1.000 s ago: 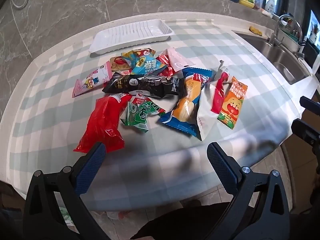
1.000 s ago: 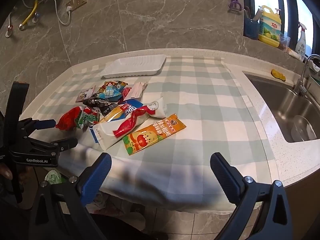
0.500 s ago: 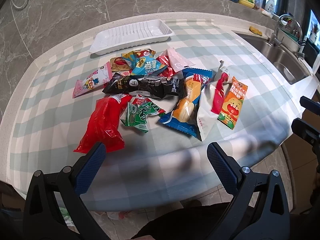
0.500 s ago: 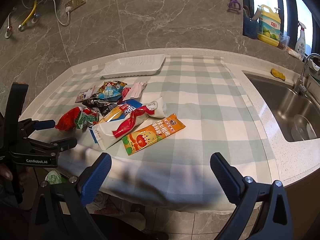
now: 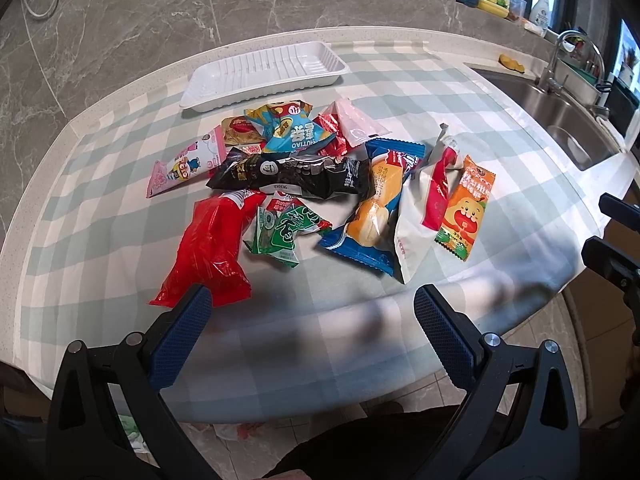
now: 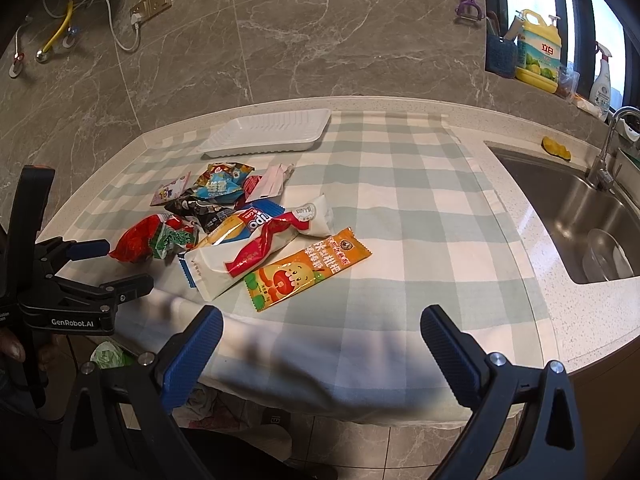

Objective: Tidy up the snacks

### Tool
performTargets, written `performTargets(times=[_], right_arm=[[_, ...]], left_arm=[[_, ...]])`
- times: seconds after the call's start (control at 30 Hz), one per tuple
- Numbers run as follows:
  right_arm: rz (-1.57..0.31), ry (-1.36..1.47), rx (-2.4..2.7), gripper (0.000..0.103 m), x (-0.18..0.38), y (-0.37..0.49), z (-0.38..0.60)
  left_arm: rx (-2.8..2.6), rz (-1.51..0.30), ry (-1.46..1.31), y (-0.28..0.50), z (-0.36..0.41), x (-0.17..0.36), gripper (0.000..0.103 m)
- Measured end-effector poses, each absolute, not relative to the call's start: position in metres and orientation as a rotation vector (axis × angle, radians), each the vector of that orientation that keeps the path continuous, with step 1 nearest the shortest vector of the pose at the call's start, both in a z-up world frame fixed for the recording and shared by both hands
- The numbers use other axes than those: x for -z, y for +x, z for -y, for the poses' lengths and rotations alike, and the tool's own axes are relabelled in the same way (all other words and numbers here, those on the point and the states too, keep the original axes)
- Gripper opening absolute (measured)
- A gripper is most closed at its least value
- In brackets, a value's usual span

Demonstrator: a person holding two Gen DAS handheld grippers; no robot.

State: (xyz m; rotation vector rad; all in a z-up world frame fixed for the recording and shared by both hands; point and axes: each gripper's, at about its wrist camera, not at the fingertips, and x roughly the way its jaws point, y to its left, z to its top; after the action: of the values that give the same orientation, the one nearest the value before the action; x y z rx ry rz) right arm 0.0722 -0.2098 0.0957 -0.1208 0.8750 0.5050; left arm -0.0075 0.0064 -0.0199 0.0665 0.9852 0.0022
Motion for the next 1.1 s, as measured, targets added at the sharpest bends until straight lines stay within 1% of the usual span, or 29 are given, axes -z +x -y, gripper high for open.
performTargets(times=[1.1], right_arm=[[-0.876,-0.119,-0.507,0.101,-0.0951,0.0720,0.2083]], left_arm=[[-0.011,-0.978,0.062,-0.0034,-0.0142,0.0160,0.102]])
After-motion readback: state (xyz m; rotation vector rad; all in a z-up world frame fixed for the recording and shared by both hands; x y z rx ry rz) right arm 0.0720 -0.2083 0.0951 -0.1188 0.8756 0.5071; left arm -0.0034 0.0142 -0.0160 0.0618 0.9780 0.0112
